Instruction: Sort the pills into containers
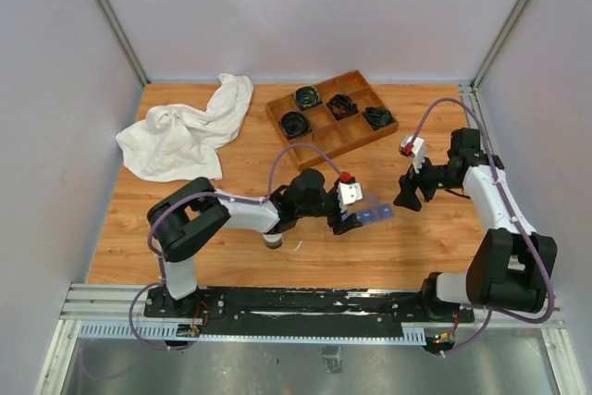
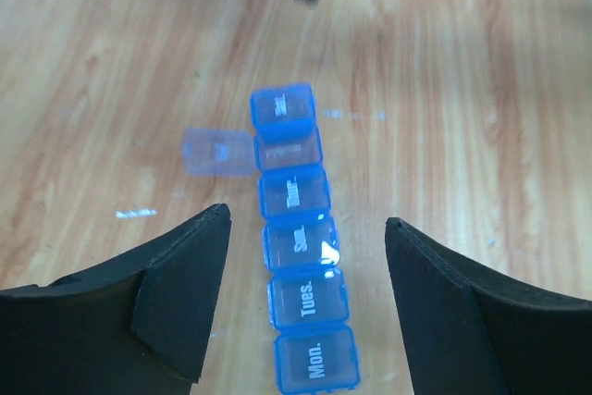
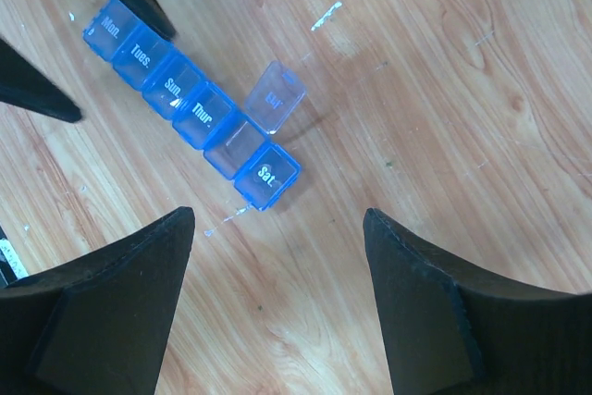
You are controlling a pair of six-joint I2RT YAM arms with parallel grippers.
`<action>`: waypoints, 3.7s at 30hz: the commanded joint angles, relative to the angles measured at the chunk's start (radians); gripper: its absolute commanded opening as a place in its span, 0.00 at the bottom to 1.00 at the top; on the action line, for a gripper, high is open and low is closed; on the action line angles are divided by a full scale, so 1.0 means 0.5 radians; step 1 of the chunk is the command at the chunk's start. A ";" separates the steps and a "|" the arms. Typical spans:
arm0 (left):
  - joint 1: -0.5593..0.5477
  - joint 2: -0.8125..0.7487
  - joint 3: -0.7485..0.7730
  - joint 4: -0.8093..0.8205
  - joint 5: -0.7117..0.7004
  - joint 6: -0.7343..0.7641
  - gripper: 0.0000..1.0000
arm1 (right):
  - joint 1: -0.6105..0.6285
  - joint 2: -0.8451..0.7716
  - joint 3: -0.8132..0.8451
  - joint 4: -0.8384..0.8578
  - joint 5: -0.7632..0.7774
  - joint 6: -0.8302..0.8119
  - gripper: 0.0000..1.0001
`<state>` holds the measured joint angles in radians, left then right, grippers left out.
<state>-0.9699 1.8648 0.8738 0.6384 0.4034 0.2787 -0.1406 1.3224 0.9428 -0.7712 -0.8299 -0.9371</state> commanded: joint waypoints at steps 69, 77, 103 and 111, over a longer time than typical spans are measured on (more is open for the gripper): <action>0.023 -2.067 -0.720 -1.020 -1.066 -1.085 0.98 | 0.736 -0.675 0.254 -0.025 -0.290 0.386 0.77; 0.761 -2.087 -0.717 -0.898 -0.516 -1.229 0.99 | 0.756 -0.834 0.040 0.492 -0.554 0.741 0.94; 1.324 -2.066 -0.662 -1.465 -1.559 -1.427 0.99 | 0.764 -0.954 -0.139 0.490 -0.503 0.683 0.99; 1.396 -2.035 -0.762 -1.372 -1.684 -1.571 0.99 | 0.785 -0.960 -0.149 0.490 -0.463 0.674 0.98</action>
<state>-0.2825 0.8417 0.5121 -0.1032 -0.3676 -0.4461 0.2256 0.8543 0.8848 -0.5419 -1.0687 -0.6064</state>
